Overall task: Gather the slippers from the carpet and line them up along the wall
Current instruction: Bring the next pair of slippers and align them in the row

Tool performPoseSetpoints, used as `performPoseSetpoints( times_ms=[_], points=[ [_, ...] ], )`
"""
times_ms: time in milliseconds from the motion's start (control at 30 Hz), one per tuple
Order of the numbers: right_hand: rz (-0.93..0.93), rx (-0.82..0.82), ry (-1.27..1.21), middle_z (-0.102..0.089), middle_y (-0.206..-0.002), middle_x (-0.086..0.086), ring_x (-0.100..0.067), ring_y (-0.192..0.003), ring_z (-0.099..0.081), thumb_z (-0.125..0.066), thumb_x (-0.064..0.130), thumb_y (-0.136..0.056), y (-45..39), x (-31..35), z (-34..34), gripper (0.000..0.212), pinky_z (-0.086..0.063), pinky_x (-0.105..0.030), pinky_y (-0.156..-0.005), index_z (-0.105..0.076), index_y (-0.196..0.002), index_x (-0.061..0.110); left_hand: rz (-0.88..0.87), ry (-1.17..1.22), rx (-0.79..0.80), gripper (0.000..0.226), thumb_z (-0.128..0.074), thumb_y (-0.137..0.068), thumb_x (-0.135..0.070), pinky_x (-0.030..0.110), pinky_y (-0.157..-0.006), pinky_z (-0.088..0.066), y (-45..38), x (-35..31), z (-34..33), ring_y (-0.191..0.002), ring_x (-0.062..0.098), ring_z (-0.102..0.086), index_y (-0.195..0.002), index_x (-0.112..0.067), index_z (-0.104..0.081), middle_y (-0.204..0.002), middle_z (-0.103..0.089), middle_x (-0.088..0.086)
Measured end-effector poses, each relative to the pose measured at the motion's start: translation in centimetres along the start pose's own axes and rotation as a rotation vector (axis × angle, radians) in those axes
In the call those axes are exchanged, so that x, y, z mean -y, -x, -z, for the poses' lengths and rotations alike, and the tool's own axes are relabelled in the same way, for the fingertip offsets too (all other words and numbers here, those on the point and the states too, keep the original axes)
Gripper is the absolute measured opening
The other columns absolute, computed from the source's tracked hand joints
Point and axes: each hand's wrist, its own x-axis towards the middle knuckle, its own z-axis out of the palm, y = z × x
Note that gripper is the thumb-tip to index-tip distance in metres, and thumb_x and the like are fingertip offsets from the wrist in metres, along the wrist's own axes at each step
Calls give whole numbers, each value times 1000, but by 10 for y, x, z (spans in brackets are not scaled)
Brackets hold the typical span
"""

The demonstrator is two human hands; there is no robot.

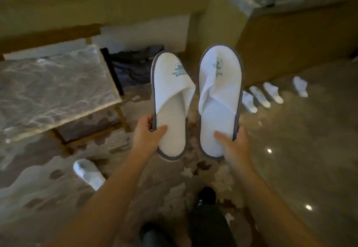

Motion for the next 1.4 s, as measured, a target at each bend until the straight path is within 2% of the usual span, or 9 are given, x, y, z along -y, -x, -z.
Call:
performPoseSetpoints(
  times_ms=[100,200,333,500,600,700,833,1000,1400],
  points=[
    [-42,-193,-76,-49,-104,-1,-21,-97,-51,-64,16,-79,-21,-16,83,35,-49,-32,-70,-39,-102,20,-89,0,231,27,-59,-82,-19,19,-56,-40,1,-41,-83,-85,14,-50,-104,-14,-45,-98,-51,-2],
    [-52,-333,-121,-49,-105,-4,-20,-94,-50,-62,12,-80,-49,-33,159,36,-45,-33,-73,-42,-110,11,-152,20,411,22,-59,-82,-18,17,-54,-40,7,-82,-168,-84,14,-52,-98,-18,-44,-95,-52,-2],
    [-59,-424,-98,-47,-101,-3,-18,-91,-47,-62,12,-80,-101,-44,258,41,-42,-27,-68,-42,-114,4,-177,49,507,20,-60,-81,-15,20,-55,-42,18,-143,-281,-82,16,-54,-95,-15,-45,-96,-54,3],
    [-24,-540,-107,-47,-100,-4,-17,-88,-47,-64,10,-78,-156,-49,364,40,-37,-16,-58,-44,-111,3,-228,61,608,21,-59,-82,-12,13,-49,-41,31,-211,-394,-70,1,-48,-98,-10,-46,-88,-51,-1],
    [-42,-602,-176,-49,-102,-4,-19,-89,-49,-64,8,-78,-189,-55,412,41,-42,-27,-69,-44,-113,3,-240,38,661,24,-59,-82,-11,9,-45,-43,30,-241,-457,-69,0,-47,-102,-6,-48,-83,-50,-5],
    [-57,-663,-227,-50,-99,-5,-20,-89,-51,-64,5,-77,-233,-61,456,34,-43,-33,-75,-45,-105,7,-230,30,726,20,-59,-81,-12,14,-52,-41,19,-267,-525,-73,4,-49,-96,-13,-46,-88,-52,-2],
    [-80,-724,-227,-50,-98,-5,-20,-87,-50,-65,5,-76,-318,-64,520,32,-43,-33,-73,-41,-95,14,-218,37,762,22,-61,-79,-12,27,-67,-45,-12,-303,-629,-89,20,-55,-95,-15,-47,-97,-55,5],
    [-112,-743,-203,-51,-98,-6,-20,-88,-51,-66,4,-75,-437,-46,603,33,-42,-33,-74,-41,-94,13,-161,14,775,29,-61,-80,-17,45,-84,-50,-61,-372,-752,-98,27,-54,-104,-8,-48,-106,-56,11],
    [-121,-671,-208,-51,-98,-3,-17,-88,-50,-66,5,-76,-672,-40,794,35,-42,-32,-76,-44,-102,12,-134,29,784,20,-61,-81,-14,37,-77,-46,-123,-491,-1011,-92,23,-54,-96,-13,-48,-99,-56,7]
  ],
)
